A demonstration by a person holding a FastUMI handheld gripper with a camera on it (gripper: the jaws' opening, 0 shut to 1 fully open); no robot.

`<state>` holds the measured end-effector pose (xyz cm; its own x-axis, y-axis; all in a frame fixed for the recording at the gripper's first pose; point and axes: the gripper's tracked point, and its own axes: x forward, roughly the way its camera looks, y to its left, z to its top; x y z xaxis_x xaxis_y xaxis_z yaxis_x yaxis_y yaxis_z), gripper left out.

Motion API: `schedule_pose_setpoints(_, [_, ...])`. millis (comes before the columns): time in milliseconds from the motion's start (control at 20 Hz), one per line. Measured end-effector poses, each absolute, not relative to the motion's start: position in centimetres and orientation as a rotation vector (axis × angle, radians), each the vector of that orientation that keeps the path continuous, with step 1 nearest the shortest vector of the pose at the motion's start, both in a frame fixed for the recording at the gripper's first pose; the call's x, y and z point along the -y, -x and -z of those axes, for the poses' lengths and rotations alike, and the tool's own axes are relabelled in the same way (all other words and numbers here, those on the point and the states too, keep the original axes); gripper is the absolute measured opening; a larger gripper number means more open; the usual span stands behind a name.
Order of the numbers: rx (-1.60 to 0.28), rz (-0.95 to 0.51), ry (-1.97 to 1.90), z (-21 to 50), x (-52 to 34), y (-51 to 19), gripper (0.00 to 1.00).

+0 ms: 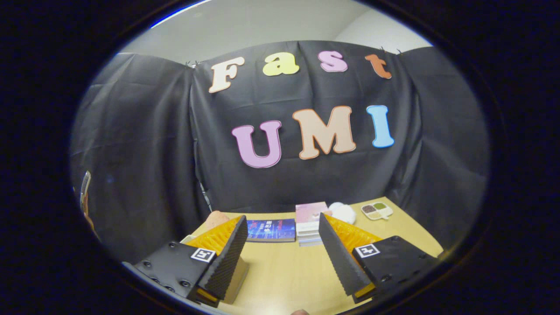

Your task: Open the storage box then place both shoes into the box .Put the left shoe in first, then the right shoe, with the right side of both shoes facing outward in a uniform manner.

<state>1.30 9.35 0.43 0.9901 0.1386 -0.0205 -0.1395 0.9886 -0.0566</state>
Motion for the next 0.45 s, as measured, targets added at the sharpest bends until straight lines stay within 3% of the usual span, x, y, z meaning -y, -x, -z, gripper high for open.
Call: schedule_pose_setpoints(450, [0.023, -0.064, 0.029, -1.6, -6.7, 0.0, 1.0])
